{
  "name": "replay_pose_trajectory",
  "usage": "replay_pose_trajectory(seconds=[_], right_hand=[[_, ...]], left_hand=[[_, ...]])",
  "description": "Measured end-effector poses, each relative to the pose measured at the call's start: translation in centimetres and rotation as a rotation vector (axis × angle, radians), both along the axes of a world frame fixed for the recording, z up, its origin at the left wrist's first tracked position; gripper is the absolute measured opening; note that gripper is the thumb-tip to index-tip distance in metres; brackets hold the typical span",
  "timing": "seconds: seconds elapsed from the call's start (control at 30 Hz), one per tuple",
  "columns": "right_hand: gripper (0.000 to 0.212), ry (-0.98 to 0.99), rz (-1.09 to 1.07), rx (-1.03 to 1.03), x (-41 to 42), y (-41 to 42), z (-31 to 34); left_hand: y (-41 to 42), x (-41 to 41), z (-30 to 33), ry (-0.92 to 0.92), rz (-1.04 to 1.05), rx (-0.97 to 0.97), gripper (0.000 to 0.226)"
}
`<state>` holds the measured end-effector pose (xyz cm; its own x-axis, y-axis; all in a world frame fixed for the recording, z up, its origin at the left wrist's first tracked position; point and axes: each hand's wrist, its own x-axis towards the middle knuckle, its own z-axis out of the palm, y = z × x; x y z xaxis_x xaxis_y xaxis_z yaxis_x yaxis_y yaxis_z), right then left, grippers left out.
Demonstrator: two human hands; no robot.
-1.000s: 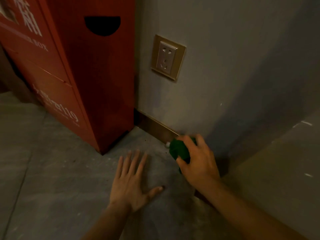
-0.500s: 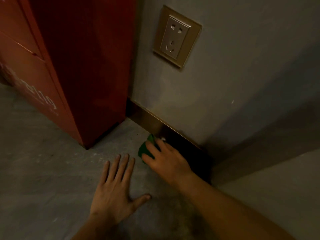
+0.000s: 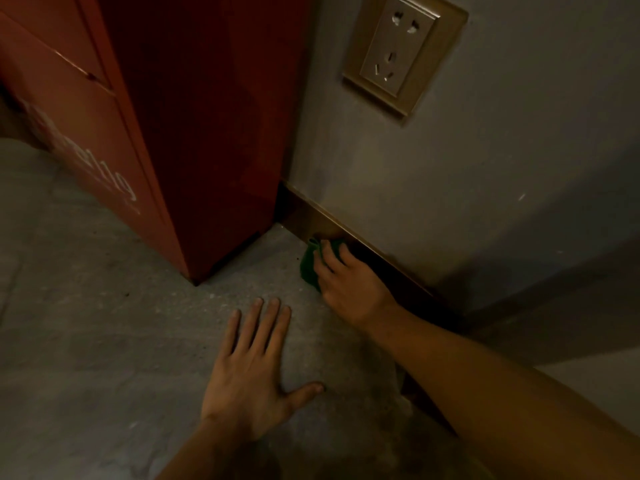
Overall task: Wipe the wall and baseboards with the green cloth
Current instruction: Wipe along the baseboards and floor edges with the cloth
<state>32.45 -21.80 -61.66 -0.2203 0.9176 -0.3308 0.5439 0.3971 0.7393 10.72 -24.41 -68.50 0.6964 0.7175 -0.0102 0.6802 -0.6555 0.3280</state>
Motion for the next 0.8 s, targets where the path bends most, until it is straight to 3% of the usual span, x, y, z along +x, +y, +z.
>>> replay_pose_trajectory(seconds=[0.27,0.57,0.8], right_hand=[[0.048,-0.154,0.060,-0.048,-0.4,0.4,0.9],[0.046,-0.156,-0.018,-0.059,-0.3,-1.0,0.8],[0.021,-0.114,-0.074,-0.102,0.6,-4.1,1.4]], left_hand=[[0.0,-0.2,0.1,0.003,0.005,-0.009,0.117],[-0.1,-0.2,0.1,0.003,0.005,0.001,0.118],[-0.1,-0.3,0.0,0.010,0.010,0.008,0.118]])
